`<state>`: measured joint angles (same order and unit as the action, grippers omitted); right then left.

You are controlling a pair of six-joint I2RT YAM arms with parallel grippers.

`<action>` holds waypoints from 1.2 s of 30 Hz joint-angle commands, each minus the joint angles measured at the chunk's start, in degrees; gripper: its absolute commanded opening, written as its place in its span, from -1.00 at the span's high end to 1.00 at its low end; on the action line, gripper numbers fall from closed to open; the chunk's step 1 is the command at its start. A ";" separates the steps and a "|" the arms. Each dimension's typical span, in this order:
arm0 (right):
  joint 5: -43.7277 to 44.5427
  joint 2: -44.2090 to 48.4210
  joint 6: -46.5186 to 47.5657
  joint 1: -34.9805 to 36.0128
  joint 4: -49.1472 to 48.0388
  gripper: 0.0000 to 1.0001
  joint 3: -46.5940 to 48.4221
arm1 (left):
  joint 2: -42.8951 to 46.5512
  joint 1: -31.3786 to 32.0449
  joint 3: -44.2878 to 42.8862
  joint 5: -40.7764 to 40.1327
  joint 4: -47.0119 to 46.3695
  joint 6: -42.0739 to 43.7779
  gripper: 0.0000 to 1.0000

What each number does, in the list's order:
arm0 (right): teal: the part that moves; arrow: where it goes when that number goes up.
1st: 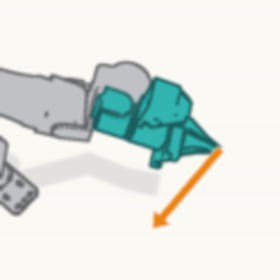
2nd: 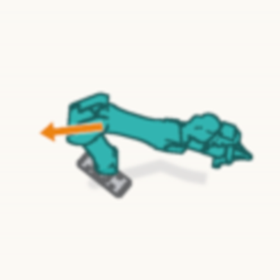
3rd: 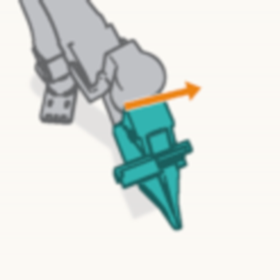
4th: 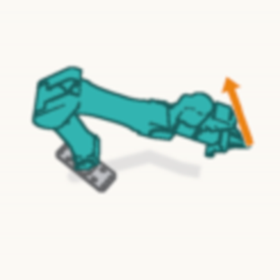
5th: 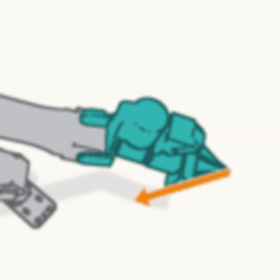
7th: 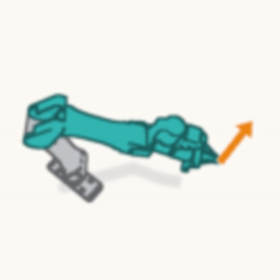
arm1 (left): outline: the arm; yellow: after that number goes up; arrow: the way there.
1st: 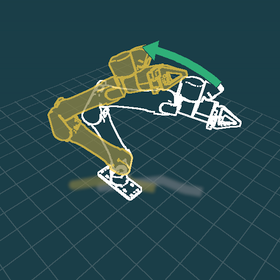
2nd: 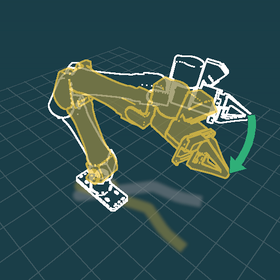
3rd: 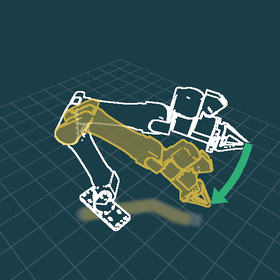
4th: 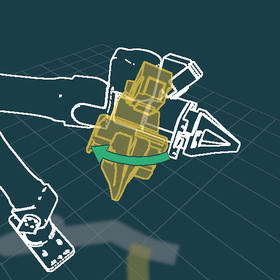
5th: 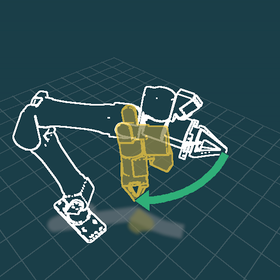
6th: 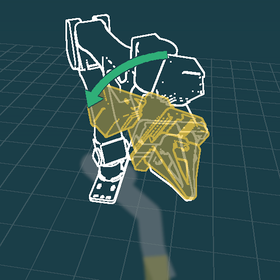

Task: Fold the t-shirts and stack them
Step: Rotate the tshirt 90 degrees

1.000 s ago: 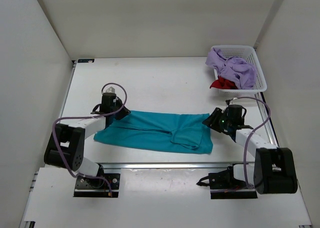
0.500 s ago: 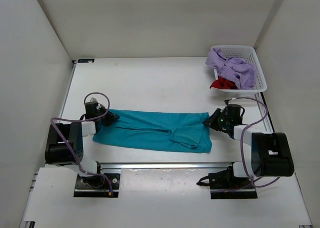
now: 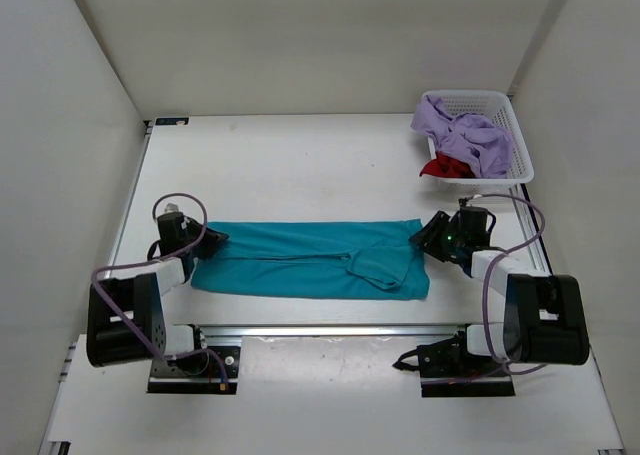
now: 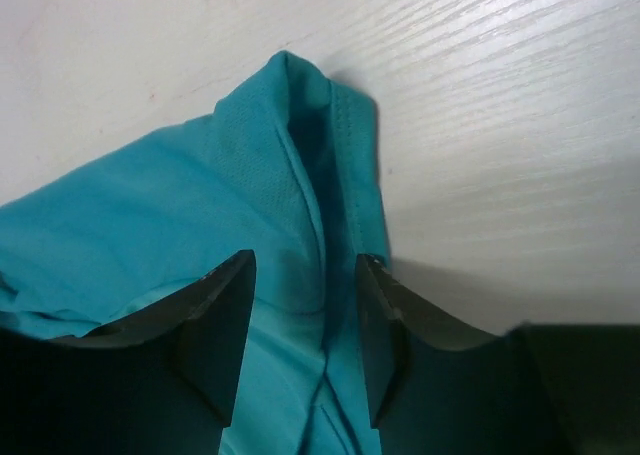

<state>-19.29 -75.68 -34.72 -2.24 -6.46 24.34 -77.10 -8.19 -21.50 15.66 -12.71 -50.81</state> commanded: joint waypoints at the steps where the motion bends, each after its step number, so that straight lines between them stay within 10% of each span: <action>1: 2.14 3.85 0.79 0.75 3.11 0.12 1.59 | 5.11 2.38 -1.79 -0.80 2.50 1.93 0.71; 6: 7.32 12.91 1.15 5.30 7.59 0.06 1.94 | 12.05 8.78 -4.17 -8.18 7.08 6.33 0.68; 10: 9.26 12.41 0.36 14.43 7.95 0.64 2.12 | 13.73 15.19 -3.29 -9.15 7.44 8.09 0.69; 22: 8.40 -23.59 4.39 24.30 7.16 1.00 24.67 | 14.87 29.89 -5.58 -5.56 9.11 12.48 0.61; 27: 1.81 -49.58 8.00 23.42 23.36 1.00 65.32 | 17.16 28.41 -5.75 -4.41 10.51 13.19 0.58; 31: -2.48 -79.67 11.43 25.88 48.87 0.96 136.21 | 18.65 26.47 -5.84 -3.71 12.71 14.15 0.58; 36: -4.73 -51.87 9.83 26.32 28.70 0.65 99.87 | 20.85 25.94 -3.99 -4.15 14.56 13.72 0.55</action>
<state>-23.11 -144.40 -27.11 22.85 23.59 126.82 -58.43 18.09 -25.67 10.85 0.34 -37.85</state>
